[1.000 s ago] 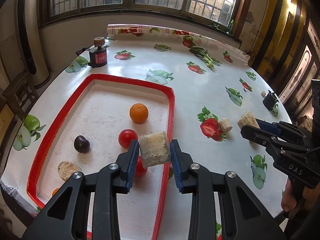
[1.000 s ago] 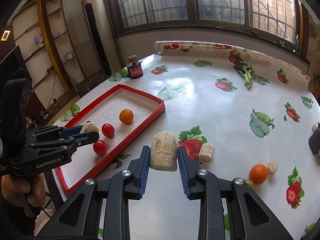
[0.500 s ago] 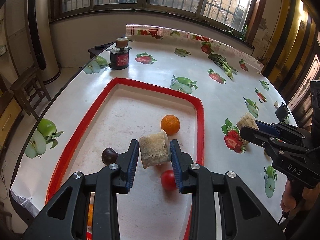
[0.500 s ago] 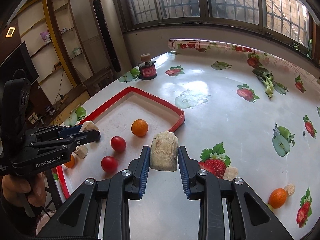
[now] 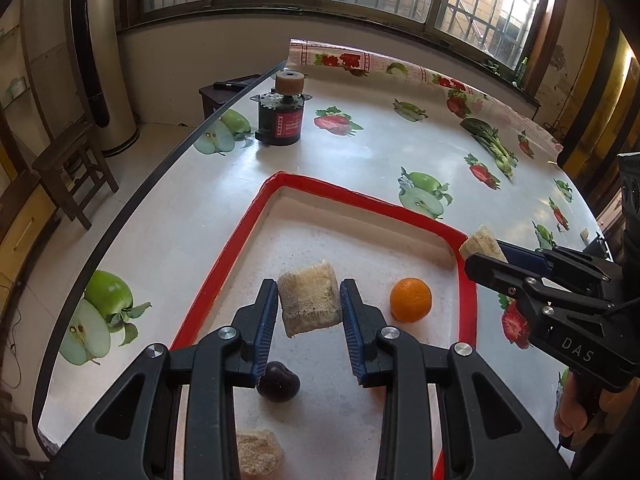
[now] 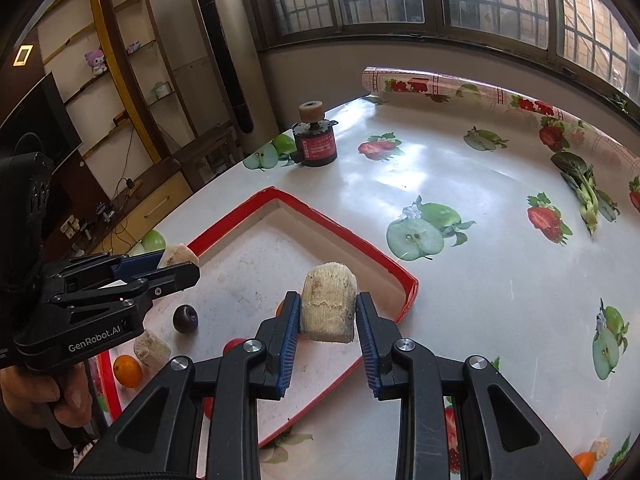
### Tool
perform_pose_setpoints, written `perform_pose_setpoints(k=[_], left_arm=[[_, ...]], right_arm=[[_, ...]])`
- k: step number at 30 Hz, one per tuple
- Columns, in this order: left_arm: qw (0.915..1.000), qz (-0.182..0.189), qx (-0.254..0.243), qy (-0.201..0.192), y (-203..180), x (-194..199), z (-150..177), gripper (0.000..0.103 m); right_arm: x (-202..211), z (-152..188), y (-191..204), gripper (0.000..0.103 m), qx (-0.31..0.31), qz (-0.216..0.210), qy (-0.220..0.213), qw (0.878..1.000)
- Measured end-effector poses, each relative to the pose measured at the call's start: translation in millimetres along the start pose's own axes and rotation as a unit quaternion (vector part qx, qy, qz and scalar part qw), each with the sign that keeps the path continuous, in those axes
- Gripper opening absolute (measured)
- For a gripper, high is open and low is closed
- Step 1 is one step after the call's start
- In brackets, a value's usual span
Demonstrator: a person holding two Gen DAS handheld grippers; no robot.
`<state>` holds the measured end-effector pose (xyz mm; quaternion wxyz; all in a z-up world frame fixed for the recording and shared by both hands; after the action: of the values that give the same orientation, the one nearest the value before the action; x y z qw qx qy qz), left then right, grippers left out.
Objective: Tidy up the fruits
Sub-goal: 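Carry the biscuit with the left tool into the tray while the right tool carries the bread piece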
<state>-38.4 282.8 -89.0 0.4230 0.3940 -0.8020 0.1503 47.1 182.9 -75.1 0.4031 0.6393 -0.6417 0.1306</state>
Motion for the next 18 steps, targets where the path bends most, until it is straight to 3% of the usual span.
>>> perform_pose_setpoints(k=[18], left_arm=[[0.9989,-0.009,-0.006,0.046,-6.0,-48.0,7.9,0.029]], right_arm=[[-56.9,5.6,-28.3,0.029,-0.027,-0.002,0.042,0.999]])
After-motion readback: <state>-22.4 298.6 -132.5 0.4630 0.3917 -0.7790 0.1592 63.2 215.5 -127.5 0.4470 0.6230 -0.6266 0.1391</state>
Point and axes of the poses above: each gripper's, at about its wrist camera, not at the fingertips, and x roughly against the way its jaws point, y to its left, z to its underside, the point moved 9 cm from there along -x, roughly the way its jaws point, and after that the axes turned 15 degrees about -z, right-handed, at the moved point
